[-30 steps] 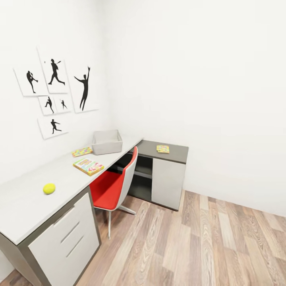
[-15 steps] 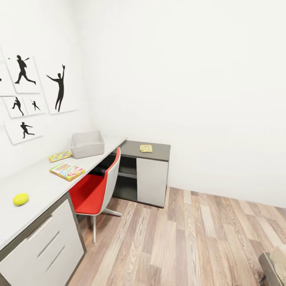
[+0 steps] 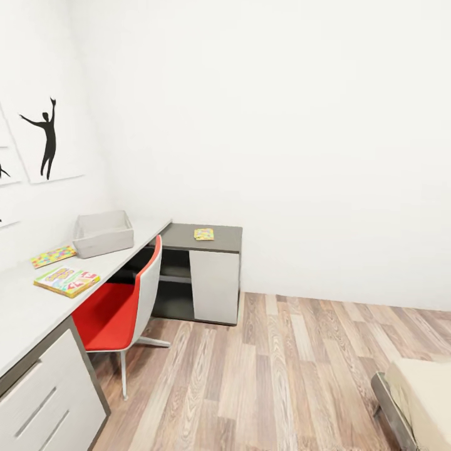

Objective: Put all the toys in the child's room - the three board games (two on the bed and one on the table), the two jigsaw puzzles on the table, and the tennis ball on the table - inside the toy box on the table in the child's room.

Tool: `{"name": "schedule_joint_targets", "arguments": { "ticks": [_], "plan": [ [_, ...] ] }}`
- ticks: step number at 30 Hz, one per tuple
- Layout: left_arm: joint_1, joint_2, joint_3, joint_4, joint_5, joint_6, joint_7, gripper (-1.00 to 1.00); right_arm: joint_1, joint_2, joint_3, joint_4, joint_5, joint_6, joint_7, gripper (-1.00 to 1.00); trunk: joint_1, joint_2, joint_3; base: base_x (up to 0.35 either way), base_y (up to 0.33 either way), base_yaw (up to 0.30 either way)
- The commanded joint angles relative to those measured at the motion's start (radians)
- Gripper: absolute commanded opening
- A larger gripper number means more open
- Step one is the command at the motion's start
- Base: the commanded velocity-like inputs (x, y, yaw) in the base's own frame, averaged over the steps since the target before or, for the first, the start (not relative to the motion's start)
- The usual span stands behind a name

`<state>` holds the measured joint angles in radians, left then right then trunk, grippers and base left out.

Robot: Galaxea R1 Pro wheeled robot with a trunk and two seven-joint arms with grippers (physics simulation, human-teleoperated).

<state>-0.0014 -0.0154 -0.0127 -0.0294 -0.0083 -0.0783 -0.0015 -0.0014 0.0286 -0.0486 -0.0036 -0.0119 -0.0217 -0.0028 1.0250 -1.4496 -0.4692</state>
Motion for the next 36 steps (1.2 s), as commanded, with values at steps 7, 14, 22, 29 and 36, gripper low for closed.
{"name": "schedule_joint_targets", "arguments": {
  "ticks": [7, 14, 22, 29, 36],
  "plan": [
    [0.000, 0.000, -0.001, 0.000, -0.001, -0.003, 0.000, 1.00, 0.000, 0.000, -0.009, 0.000, -0.002, -0.003, 0.000, 1.00, 0.000, 0.000, -0.001, 0.000, 0.000, -0.285],
    [0.000, 0.000, -0.001, 0.000, -0.001, -0.003, 0.000, 1.00, 0.000, 0.000, -0.010, 0.000, -0.002, -0.003, 0.000, 1.00, 0.000, 0.000, -0.001, 0.000, 0.000, -0.285],
    [0.000, 0.000, -0.001, 0.000, -0.001, -0.003, 0.000, 1.00, 0.000, 0.001, -0.009, 0.000, -0.002, -0.003, 0.000, 1.00, 0.000, 0.000, -0.001, 0.000, 0.000, -0.285],
    [0.000, 0.000, -0.001, 0.000, 0.000, -0.003, 0.000, 1.00, 0.000, 0.000, -0.009, 0.000, -0.002, -0.003, 0.000, 1.00, 0.000, 0.000, -0.001, 0.000, 0.000, -0.285],
    [0.000, 0.000, -0.002, 0.000, 0.000, -0.003, 0.000, 1.00, 0.000, 0.001, -0.008, 0.000, -0.002, -0.004, 0.000, 1.00, 0.000, 0.000, -0.001, 0.000, 0.000, -0.285]
  ]
}}
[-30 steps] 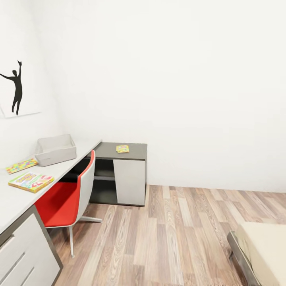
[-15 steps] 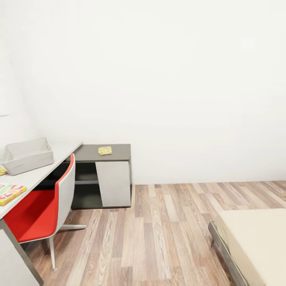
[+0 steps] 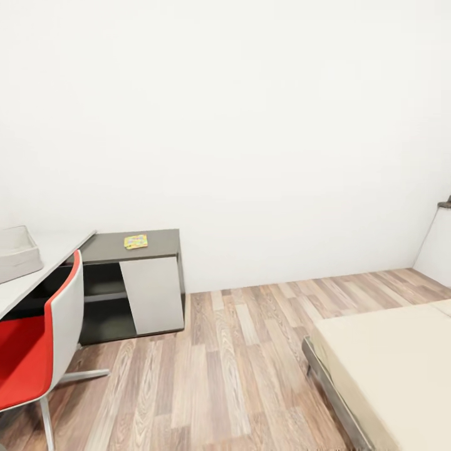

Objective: Put all the toys in the child's room - the three board games (two on the bed and one on the table), the two jigsaw puzzles on the table, and the tennis ball on the table - inside the toy box on the table in the child's room.

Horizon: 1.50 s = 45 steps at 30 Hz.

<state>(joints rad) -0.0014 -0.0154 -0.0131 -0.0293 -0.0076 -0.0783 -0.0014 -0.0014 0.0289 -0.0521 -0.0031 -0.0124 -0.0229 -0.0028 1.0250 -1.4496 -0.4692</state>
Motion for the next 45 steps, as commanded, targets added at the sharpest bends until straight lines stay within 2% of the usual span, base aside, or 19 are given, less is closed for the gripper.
{"name": "schedule_joint_targets", "arguments": {
  "ticks": [1, 30, 45],
  "plan": [
    [0.000, 0.000, -0.001, 0.000, -0.001, -0.003, 0.000, 1.00, 0.000, 0.000, -0.005, 0.000, -0.001, -0.003, 0.000, 1.00, 0.000, 0.000, -0.001, 0.000, 0.000, -0.285],
    [0.000, 0.002, 0.002, 0.000, 0.000, -0.006, 0.000, 1.00, 0.000, 0.000, -0.005, 0.000, -0.001, -0.003, 0.000, 1.00, 0.000, 0.000, -0.001, -0.001, 0.000, -0.285],
    [0.000, 0.002, 0.001, 0.000, 0.000, -0.006, 0.000, 1.00, 0.000, 0.000, -0.005, 0.000, -0.001, -0.003, 0.000, 1.00, 0.000, 0.000, -0.001, -0.109, 0.017, -0.284]
  ]
}}
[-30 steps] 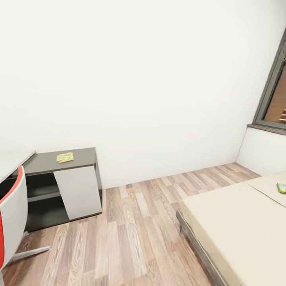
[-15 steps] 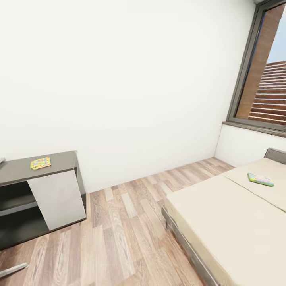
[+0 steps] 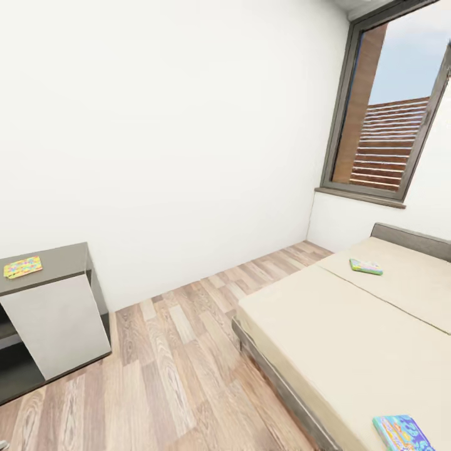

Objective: Put all the toys in the child's room - the three board games (two on the bed and one on the table), the two jigsaw puzzles on the table, and the tennis ball on the table - inside the toy box on the table in the child's room.

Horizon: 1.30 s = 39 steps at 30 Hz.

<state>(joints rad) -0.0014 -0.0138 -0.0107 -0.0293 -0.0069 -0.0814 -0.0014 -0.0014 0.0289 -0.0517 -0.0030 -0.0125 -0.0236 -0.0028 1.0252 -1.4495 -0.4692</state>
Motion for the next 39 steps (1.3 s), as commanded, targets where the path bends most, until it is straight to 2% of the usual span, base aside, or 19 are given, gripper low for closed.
{"name": "schedule_joint_targets", "arguments": {
  "ticks": [1, 39],
  "plan": [
    [0.000, 0.000, -0.001, 0.000, -0.001, -0.003, 0.000, 1.00, 0.000, 0.000, -0.005, 0.000, -0.001, -0.002, 0.000, 1.00, 0.000, 0.000, -0.001, -0.042, 0.009, -0.284],
    [0.000, 0.000, 0.000, -0.001, -0.001, -0.003, 0.000, 1.00, 0.000, 0.001, -0.005, 0.000, -0.001, -0.002, 0.000, 1.00, 0.000, 0.000, -0.001, -0.004, 0.001, -0.285]
  ]
}}
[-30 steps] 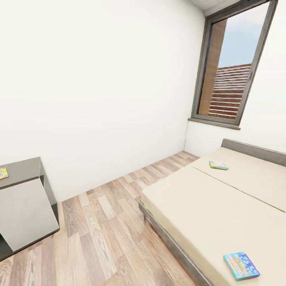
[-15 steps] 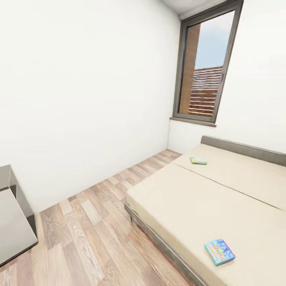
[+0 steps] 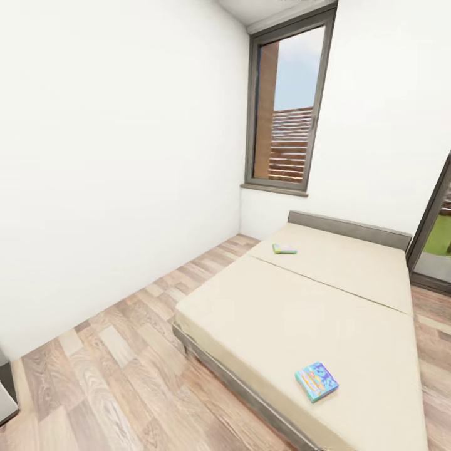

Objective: Put all the toys in the child's room - the three board games (two on the bed and one on the table), the two jigsaw puzzles on the table, and the tennis ball on the table - inside the toy box on the table in the child's room.

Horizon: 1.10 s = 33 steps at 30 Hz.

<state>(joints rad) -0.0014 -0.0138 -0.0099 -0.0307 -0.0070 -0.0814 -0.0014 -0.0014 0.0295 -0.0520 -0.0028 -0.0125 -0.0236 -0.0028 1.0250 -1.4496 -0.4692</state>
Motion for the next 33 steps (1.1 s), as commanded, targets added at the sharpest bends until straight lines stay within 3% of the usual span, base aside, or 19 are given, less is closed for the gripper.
{"name": "schedule_joint_targets", "arguments": {
  "ticks": [1, 18, 33],
  "plan": [
    [0.000, 0.000, -0.001, 0.000, -0.001, -0.003, 0.000, 1.00, 0.000, 0.000, -0.005, 0.000, -0.001, -0.002, 0.000, 1.00, 0.000, 0.000, -0.001, 0.000, 0.000, -0.284],
    [0.000, 0.003, 0.002, 0.000, 0.001, -0.051, 0.000, 1.00, 0.000, 0.000, -0.006, 0.000, -0.001, -0.002, 0.000, 1.00, 0.000, 0.000, -0.001, 0.000, 0.000, -0.284],
    [0.000, 0.011, 0.004, -0.025, 0.001, -0.051, 0.000, 1.00, 0.000, 0.000, -0.006, 0.000, -0.001, -0.002, 0.000, 1.00, -0.058, 0.105, 0.046, 0.000, 0.000, -0.259]
  ]
}}
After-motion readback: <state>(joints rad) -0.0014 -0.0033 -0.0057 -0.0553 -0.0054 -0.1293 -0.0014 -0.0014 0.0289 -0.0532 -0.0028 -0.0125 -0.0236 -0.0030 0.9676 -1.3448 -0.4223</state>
